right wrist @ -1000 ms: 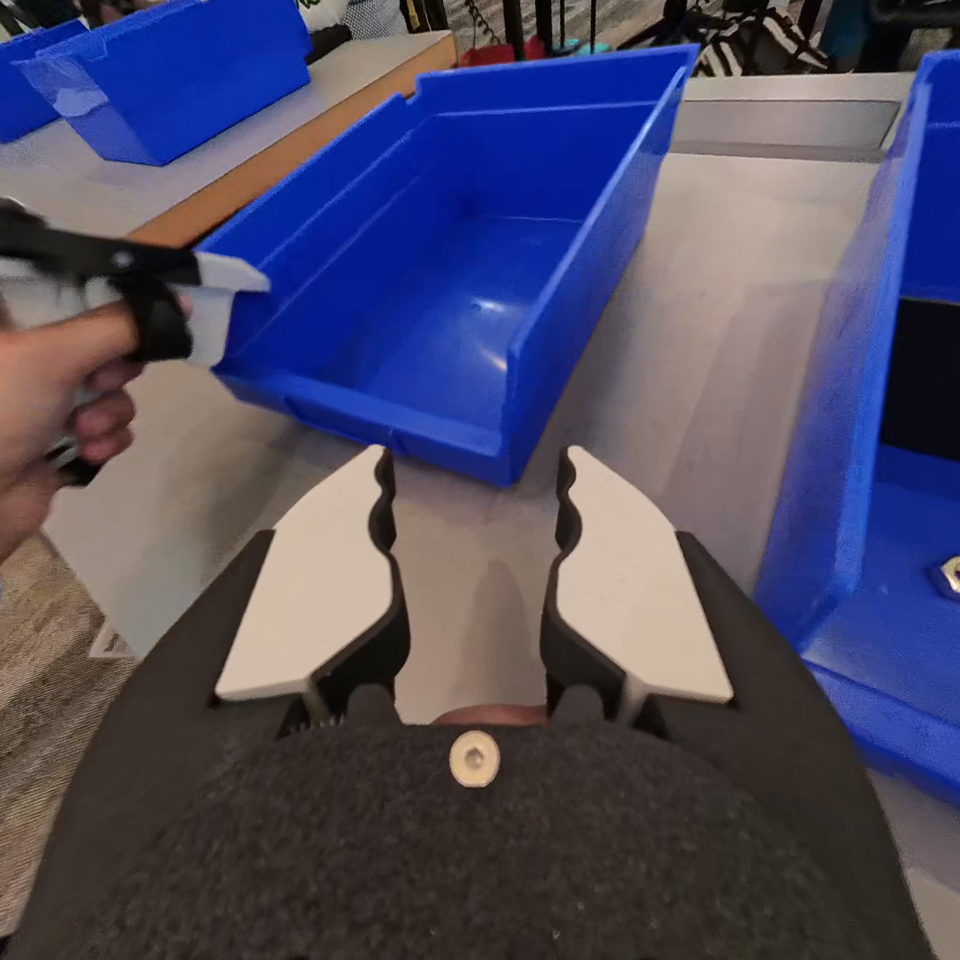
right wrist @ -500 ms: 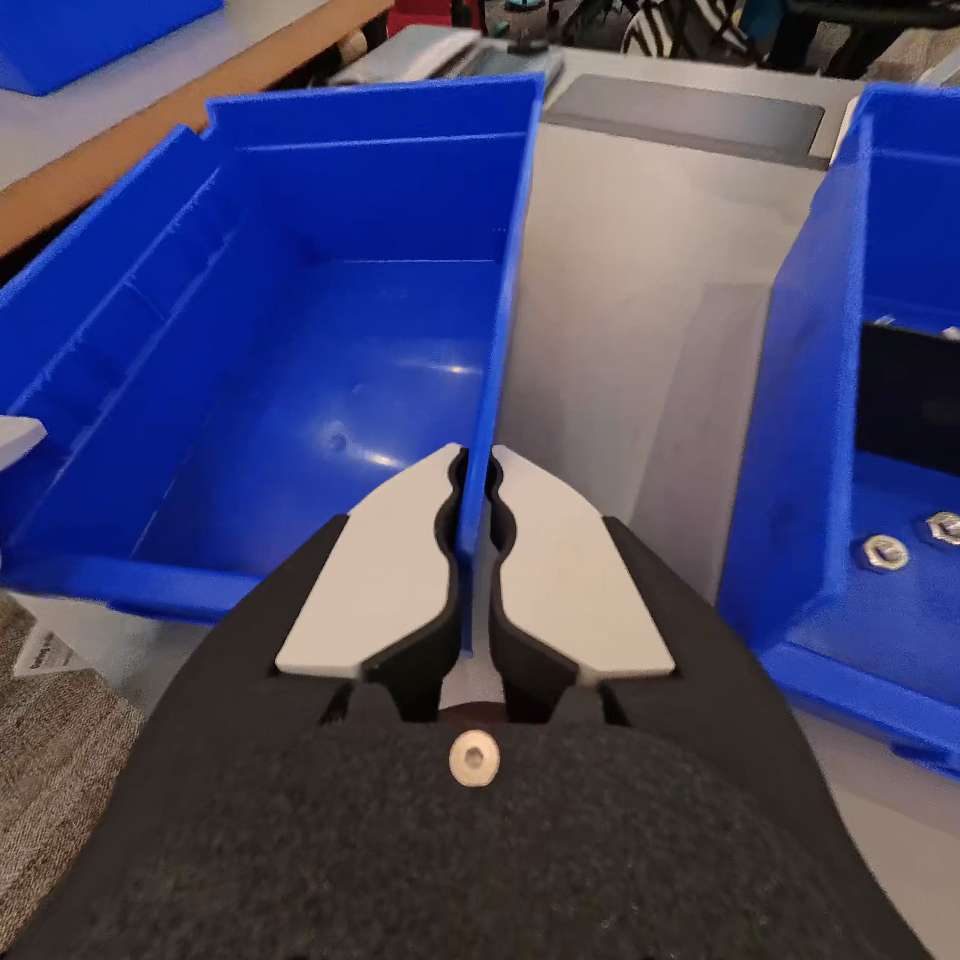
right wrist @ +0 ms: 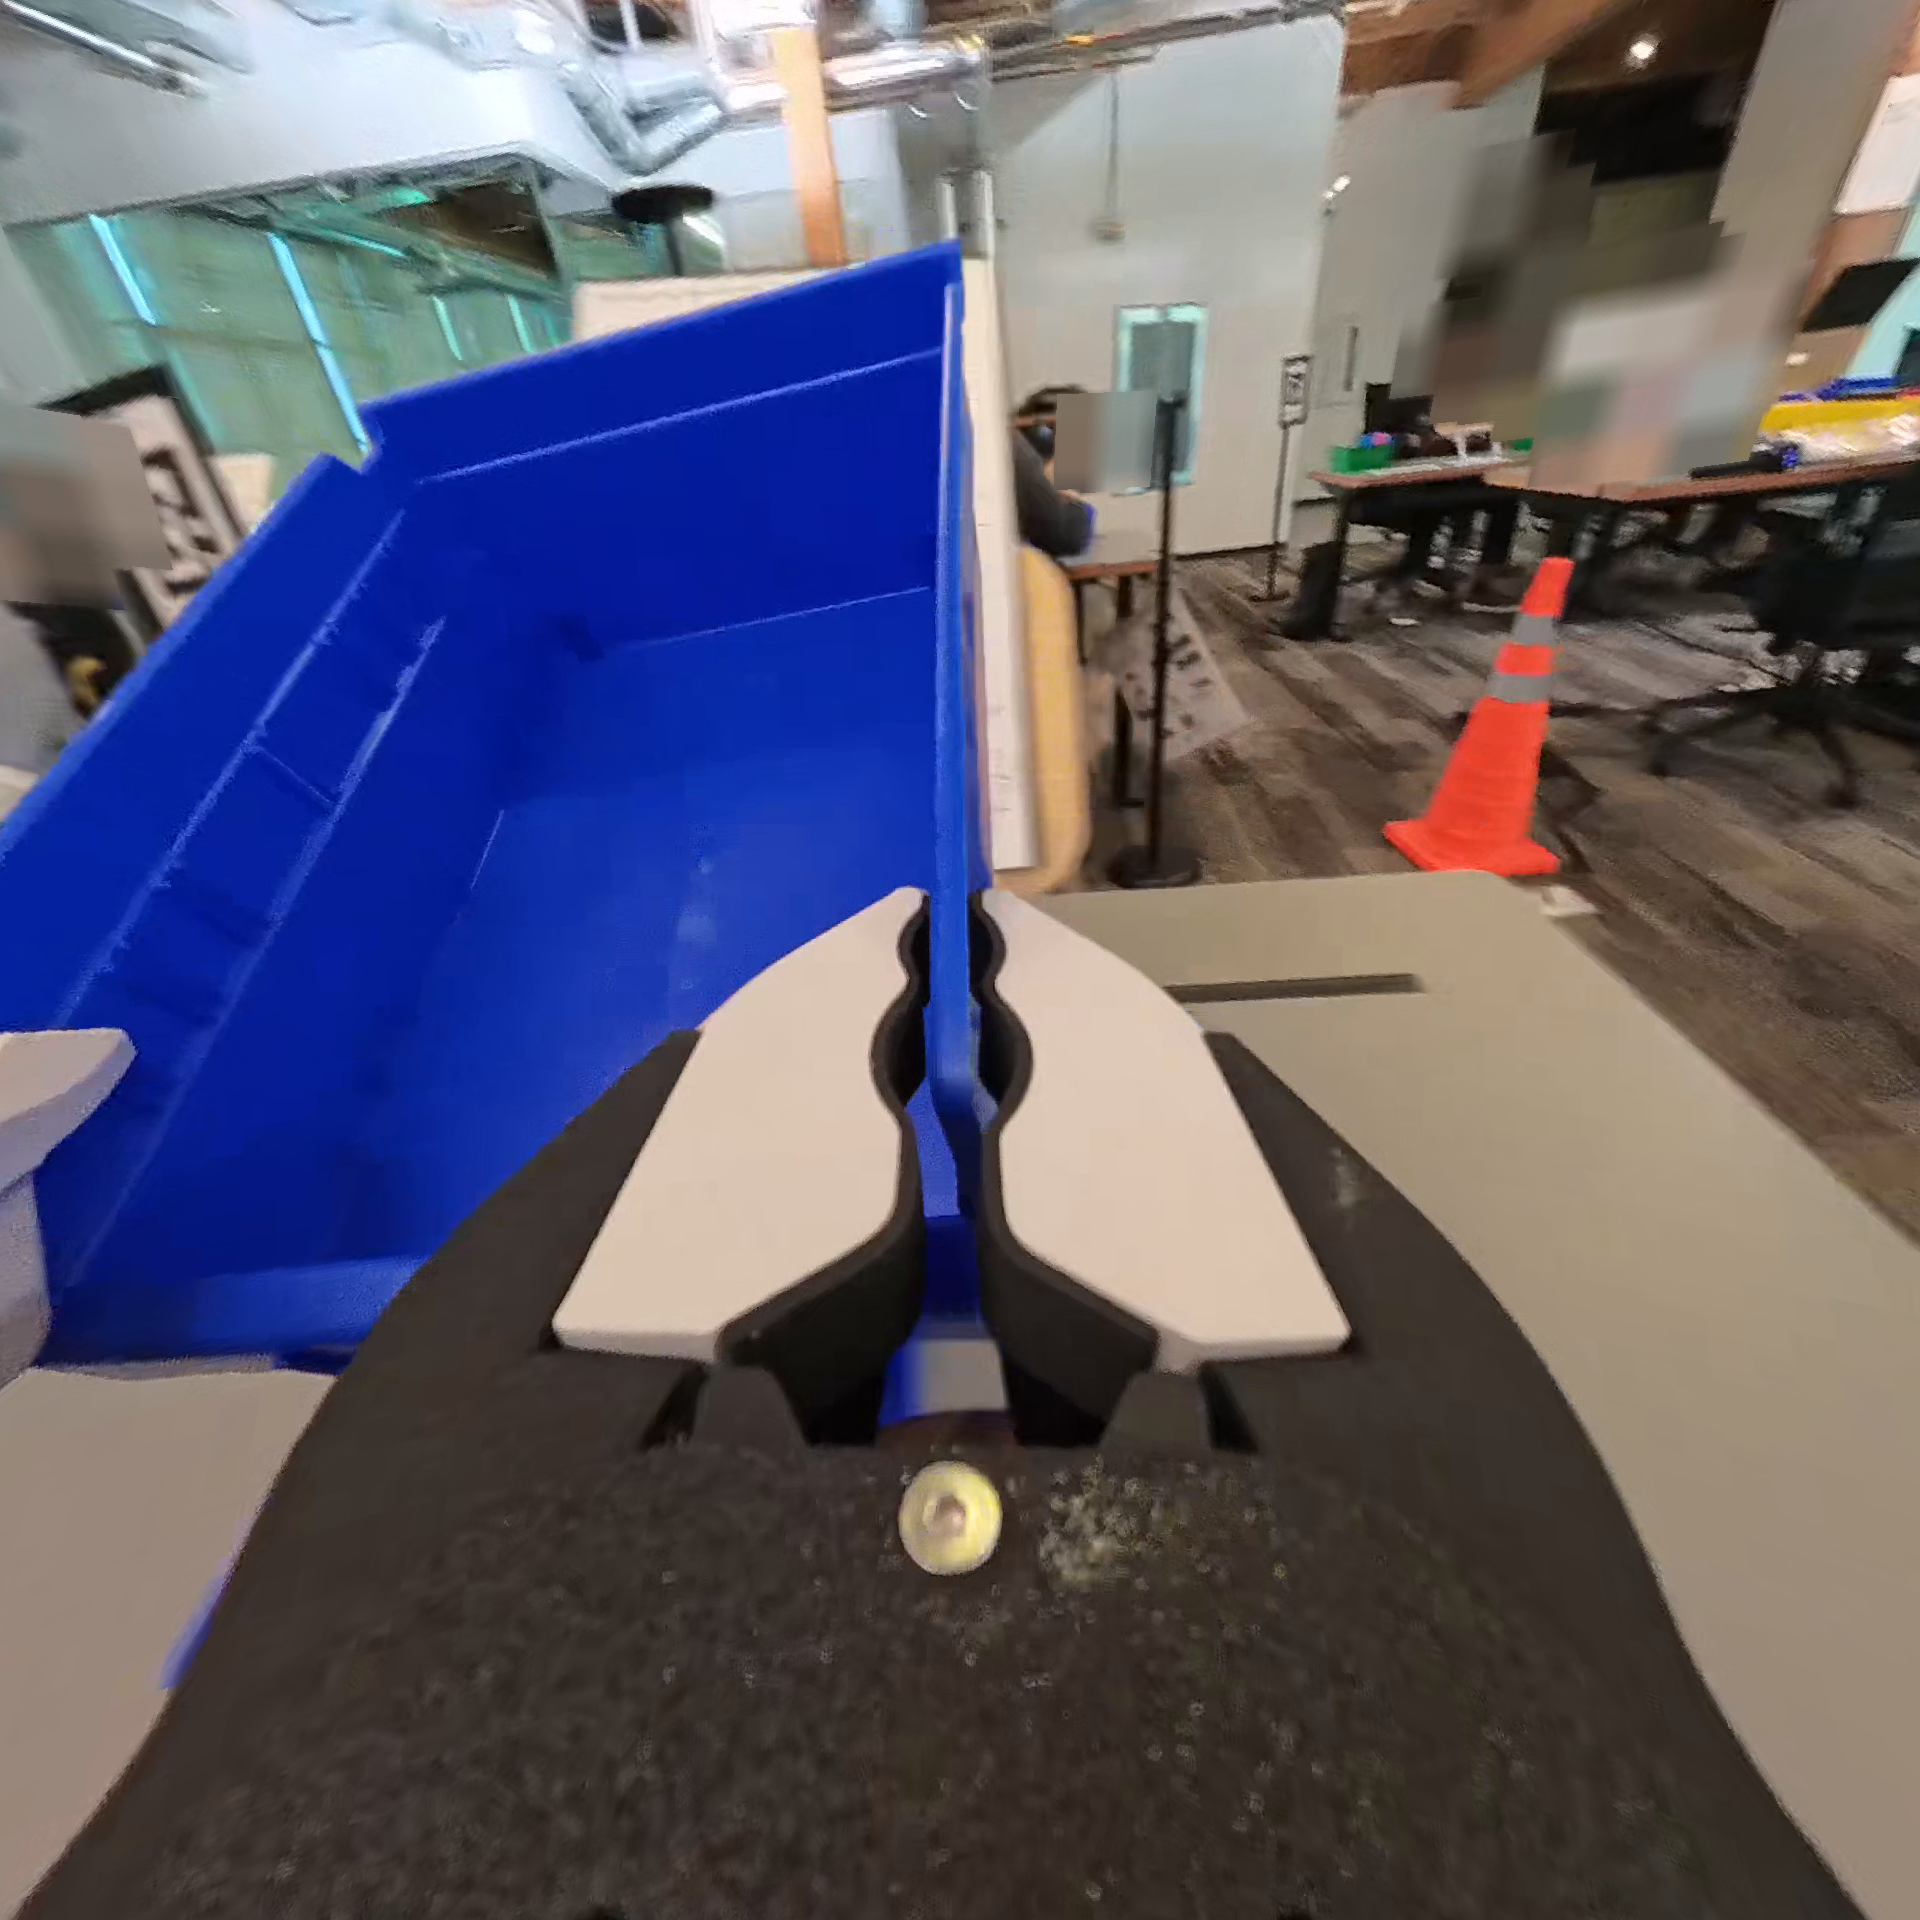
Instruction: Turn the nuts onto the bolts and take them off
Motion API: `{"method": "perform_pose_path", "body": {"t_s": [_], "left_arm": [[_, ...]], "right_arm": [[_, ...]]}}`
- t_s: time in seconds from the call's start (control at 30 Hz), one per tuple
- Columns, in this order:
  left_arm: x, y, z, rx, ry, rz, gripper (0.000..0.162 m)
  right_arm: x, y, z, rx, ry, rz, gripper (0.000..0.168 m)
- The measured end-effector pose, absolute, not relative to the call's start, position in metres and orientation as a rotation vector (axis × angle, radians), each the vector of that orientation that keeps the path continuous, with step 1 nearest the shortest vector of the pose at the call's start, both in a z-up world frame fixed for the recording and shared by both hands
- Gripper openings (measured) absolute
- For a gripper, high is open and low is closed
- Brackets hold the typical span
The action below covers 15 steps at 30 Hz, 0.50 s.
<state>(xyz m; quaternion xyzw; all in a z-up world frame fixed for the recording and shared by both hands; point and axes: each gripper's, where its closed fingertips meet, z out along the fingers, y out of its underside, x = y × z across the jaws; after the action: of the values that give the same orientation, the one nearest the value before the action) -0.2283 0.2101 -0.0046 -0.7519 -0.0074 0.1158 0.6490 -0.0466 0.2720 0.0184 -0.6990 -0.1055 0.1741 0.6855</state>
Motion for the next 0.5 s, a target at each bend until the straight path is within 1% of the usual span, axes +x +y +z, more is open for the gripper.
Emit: {"method": "perform_pose_path", "body": {"t_s": [0.1,0.27,0.4,0.5], "left_arm": [[-0.131,0.27,-0.04,-1.78,0.06,0.235,0.007],[-0.009,0.325,-0.123,-1.983,0.156,0.148,0.008],[0.023,0.354,-0.181,-2.085,0.15,0.194,0.006],[0.033,0.359,-0.21,-2.155,0.128,0.129,0.007]], "right_arm": [[0.05,0.332,-0.015,-1.635,-0.243,0.309,0.005],[0.171,0.384,-0.113,-1.873,-0.227,0.314,0.005],[0.206,0.409,-0.182,-1.976,-0.199,0.285,0.005],[0.215,0.418,-0.208,-2.064,-0.235,0.295,0.005]]}}
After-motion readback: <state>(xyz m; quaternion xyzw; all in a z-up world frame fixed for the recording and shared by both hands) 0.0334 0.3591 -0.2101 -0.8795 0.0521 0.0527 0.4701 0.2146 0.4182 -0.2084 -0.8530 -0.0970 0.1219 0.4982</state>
